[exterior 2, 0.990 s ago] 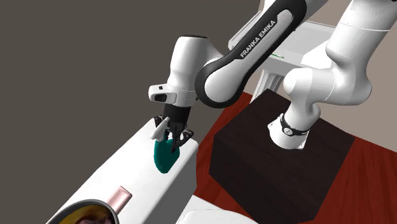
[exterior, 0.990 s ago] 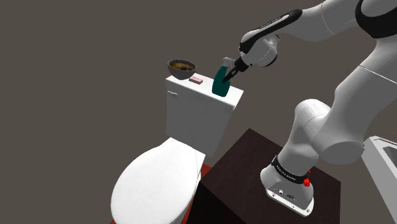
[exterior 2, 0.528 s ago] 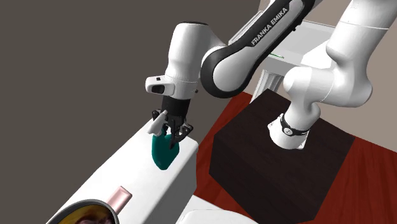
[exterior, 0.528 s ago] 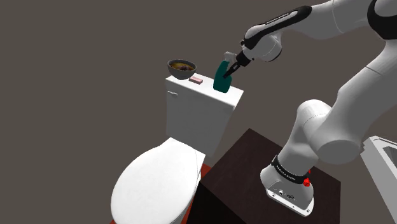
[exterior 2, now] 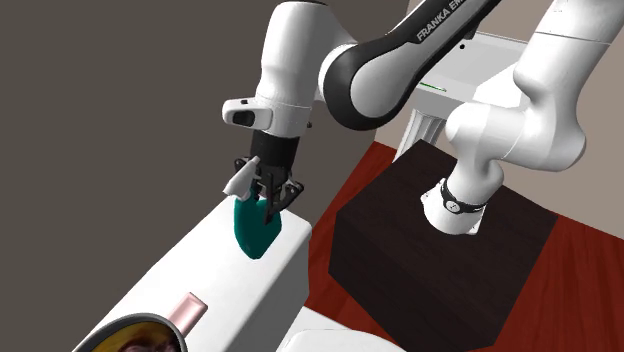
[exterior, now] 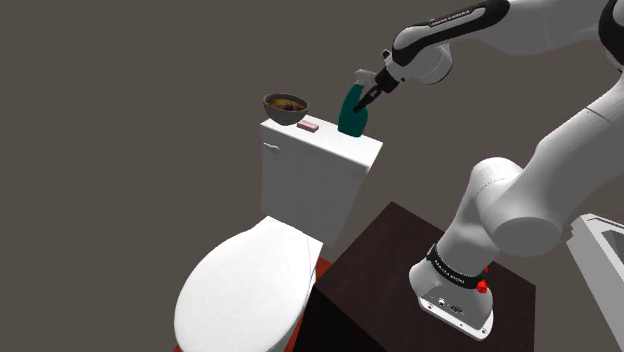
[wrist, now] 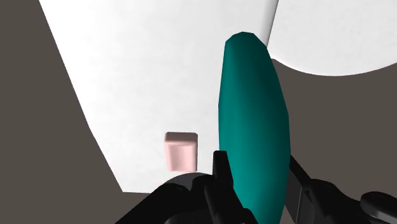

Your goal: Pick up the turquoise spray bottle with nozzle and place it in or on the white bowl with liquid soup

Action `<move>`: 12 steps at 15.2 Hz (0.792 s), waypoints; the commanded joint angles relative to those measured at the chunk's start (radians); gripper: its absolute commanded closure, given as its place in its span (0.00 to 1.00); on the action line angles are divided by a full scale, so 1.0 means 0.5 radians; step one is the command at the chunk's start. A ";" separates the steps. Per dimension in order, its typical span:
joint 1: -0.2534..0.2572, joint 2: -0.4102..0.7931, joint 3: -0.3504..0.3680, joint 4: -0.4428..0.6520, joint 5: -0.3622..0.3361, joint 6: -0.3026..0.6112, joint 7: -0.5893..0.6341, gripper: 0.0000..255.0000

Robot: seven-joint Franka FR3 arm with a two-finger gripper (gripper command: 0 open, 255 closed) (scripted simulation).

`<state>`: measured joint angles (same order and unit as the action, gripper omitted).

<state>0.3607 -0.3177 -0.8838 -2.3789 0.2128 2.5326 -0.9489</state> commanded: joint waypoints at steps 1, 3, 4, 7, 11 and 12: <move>-0.031 -0.025 0.034 0.035 -0.041 -0.055 0.042 1.00; -0.058 -0.050 0.067 0.065 -0.076 -0.104 0.082 1.00; -0.070 -0.061 0.082 0.081 -0.092 -0.129 0.101 1.00; -0.100 -0.093 0.124 0.131 -0.135 -0.205 0.152 1.00; -0.131 -0.128 0.172 0.205 -0.179 -0.306 0.212 1.00; -0.138 -0.135 0.183 0.224 -0.188 -0.331 0.225 1.00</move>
<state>0.2943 -0.3828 -0.7970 -2.2787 0.1227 2.3809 -0.8427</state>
